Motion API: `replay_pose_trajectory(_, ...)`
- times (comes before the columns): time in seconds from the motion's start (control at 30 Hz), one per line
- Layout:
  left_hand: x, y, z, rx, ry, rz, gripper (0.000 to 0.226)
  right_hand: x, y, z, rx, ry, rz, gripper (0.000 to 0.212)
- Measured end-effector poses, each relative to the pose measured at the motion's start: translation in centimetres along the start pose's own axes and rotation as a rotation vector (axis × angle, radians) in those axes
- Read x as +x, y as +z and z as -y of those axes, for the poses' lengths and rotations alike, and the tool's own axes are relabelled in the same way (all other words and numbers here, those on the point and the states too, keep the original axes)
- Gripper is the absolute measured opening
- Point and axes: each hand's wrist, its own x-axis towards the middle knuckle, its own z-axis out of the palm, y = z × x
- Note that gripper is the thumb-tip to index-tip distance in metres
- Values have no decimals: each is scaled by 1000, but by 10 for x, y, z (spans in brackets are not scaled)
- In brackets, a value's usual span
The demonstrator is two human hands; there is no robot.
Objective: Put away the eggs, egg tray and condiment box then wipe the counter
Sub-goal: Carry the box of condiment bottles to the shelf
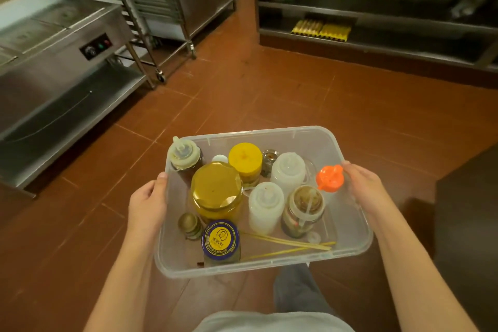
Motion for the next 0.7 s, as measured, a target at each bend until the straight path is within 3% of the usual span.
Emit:
replay_pose_trajectory(0.1, 38, 31, -28, 20, -4, -17, 32, 56, 3, 22, -4, 1, 17, 30)
replay_pose_trajectory(0.3, 95, 87, -79, -28, 10, -55, 34, 151, 1, 81, 8, -81, 58, 21)
replay_pose_trajectory(0.6, 199, 165, -145, 18, 87, -23, 64, 257, 6, 140, -23, -69, -11, 30)
replay_pose_trajectory(0.7, 241, 200, -164, 12, 112, 18, 61, 297, 9, 156, -49, -54, -64, 37)
